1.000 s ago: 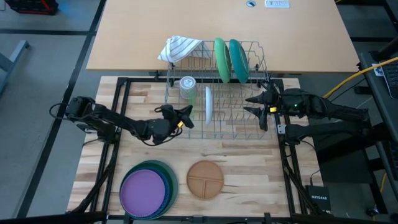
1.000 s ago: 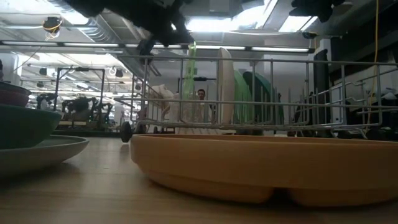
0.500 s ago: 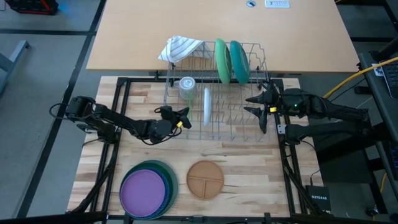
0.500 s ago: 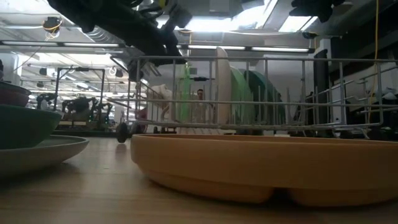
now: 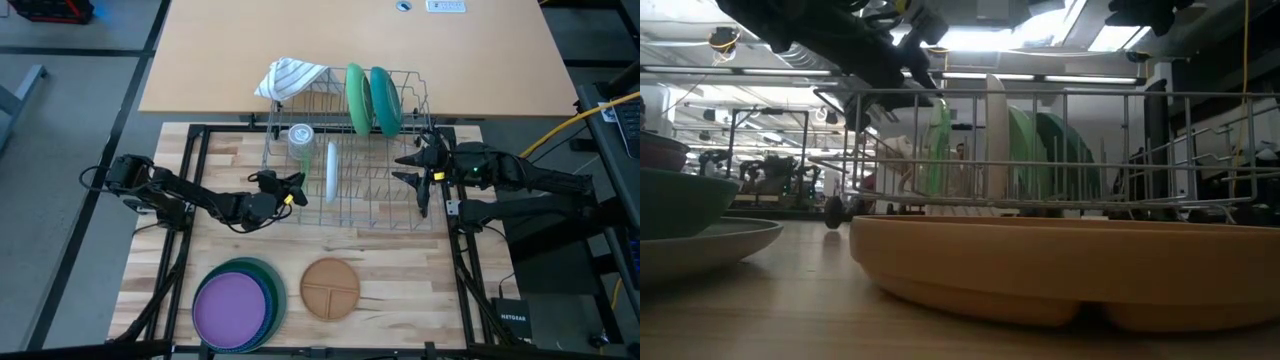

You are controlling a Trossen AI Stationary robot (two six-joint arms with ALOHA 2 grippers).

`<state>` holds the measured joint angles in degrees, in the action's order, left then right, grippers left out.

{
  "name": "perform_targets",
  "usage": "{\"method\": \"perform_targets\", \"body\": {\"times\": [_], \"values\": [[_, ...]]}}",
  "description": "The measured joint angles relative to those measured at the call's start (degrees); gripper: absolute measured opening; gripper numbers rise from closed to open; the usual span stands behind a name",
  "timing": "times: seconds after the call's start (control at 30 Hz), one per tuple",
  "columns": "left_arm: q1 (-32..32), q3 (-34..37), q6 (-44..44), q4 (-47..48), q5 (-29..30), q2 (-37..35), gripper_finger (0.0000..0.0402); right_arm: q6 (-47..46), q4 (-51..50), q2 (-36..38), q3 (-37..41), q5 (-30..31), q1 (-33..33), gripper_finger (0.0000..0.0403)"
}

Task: Sort dishes
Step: Put the transparent green plate in the dishwasher rack, then put the brown plate in the dishwasher rack

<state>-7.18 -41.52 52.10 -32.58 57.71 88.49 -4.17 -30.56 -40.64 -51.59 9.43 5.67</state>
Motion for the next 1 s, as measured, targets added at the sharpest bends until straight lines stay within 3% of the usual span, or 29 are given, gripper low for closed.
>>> {"method": "perform_targets", "body": {"times": [0.17, 0.4, 0.67, 0.73, 0.83, 1.0], "values": [[0.0, 0.0, -0.6, -0.2, 0.0, 0.0, 0.0098, 0.0, 0.0, 0.0, 0.0, 0.0, 0.0, 0.0179], [0.0, 0.0, -4.8, -2.7, 0.0, 0.0, 0.0104, 0.0, -1.0, 0.0, 0.0, 0.0, 0.0, 0.0179], [-1.1, 0.0, -20.1, -7.7, -0.9, -4.1, 0.0104, 0.0, -1.4, 0.0, 0.0, 0.0, 0.0, 0.0179], [-2.1, 0.0, -25.3, -7.6, -4.6, -6.2, 0.0104, -0.6, -1.4, 0.0, 0.0, 0.0, 0.0, 0.0179], [-4.4, -0.1, -32.4, -7.8, -16.8, -8.0, 0.0104, -3.5, -1.8, 0.0, 0.0, -0.4, 0.0, 0.0179], [-9.8, -2.2, -36.3, -5.1, -31.1, -7.1, 0.0104, -9.4, -5.3, -0.6, 0.0, -6.5, 0.0, 0.0179]]}}
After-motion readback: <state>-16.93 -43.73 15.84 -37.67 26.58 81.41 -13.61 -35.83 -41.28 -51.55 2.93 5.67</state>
